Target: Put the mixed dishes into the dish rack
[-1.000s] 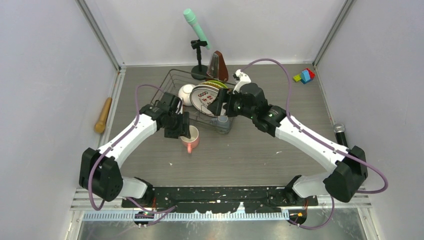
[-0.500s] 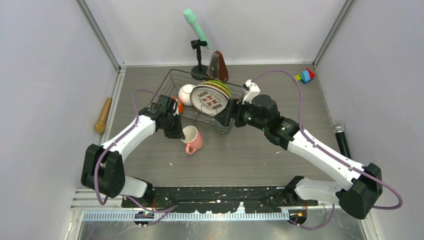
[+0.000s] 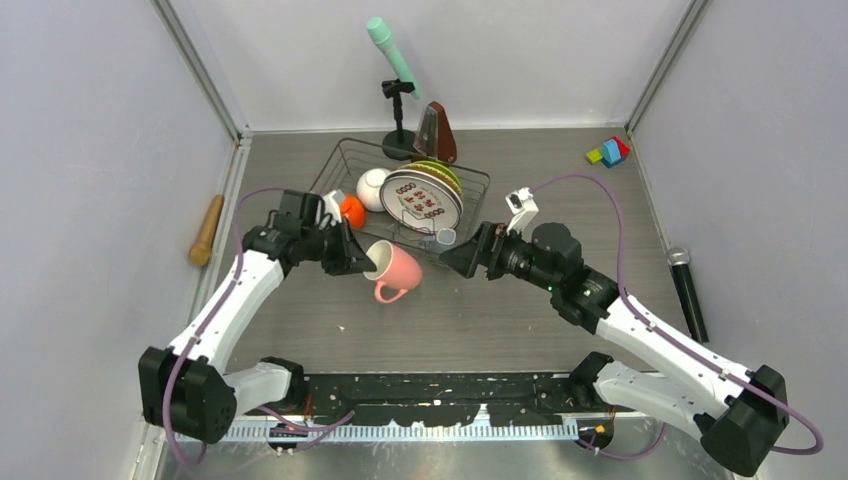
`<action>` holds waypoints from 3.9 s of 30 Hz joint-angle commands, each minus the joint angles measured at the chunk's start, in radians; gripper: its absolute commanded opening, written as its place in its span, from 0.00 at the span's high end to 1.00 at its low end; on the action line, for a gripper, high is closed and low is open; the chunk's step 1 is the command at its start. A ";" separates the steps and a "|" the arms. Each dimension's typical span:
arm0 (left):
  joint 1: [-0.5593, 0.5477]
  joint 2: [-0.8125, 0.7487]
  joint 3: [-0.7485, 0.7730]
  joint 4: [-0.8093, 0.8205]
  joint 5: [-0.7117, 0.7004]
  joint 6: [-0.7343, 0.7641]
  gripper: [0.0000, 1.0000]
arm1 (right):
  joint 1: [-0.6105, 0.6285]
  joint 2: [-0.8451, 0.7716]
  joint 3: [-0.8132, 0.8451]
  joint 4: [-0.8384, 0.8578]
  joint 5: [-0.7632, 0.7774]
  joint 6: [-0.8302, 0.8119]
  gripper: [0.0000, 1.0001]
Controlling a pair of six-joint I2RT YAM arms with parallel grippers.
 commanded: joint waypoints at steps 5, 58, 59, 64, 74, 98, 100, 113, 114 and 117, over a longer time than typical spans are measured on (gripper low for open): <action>0.048 -0.144 0.053 0.354 0.362 -0.328 1.00 | -0.004 -0.073 -0.114 0.406 -0.035 0.251 0.06; 0.041 -0.103 -0.022 0.824 0.537 -0.655 0.91 | 0.019 0.168 0.008 0.691 -0.017 0.534 0.82; 0.044 -0.102 -0.008 0.770 0.522 -0.610 0.82 | 0.019 0.160 0.014 0.628 0.001 0.500 0.87; 0.081 -0.098 0.050 0.547 0.440 -0.467 0.56 | 0.002 0.139 0.100 0.477 0.065 0.383 1.00; 0.249 -0.084 0.107 0.214 0.278 -0.202 0.34 | -0.003 0.232 0.335 0.162 0.013 -0.174 1.00; 0.340 -0.288 0.043 0.012 -0.229 -0.038 0.05 | 0.000 0.936 1.219 -0.406 -0.375 -1.195 1.00; 0.340 -0.296 0.036 0.010 -0.235 -0.040 0.06 | 0.003 0.965 1.227 -0.387 -0.390 -1.218 1.00; 0.341 -0.314 0.018 0.009 -0.238 -0.044 0.07 | 0.054 1.115 1.321 -0.449 -0.259 -1.323 1.00; 0.340 -0.313 0.016 0.012 -0.237 -0.044 0.07 | 0.065 1.122 1.320 -0.451 -0.228 -1.329 1.00; 0.340 -0.303 0.023 0.017 -0.236 -0.033 0.07 | 0.081 1.139 1.315 -0.455 -0.182 -1.352 1.00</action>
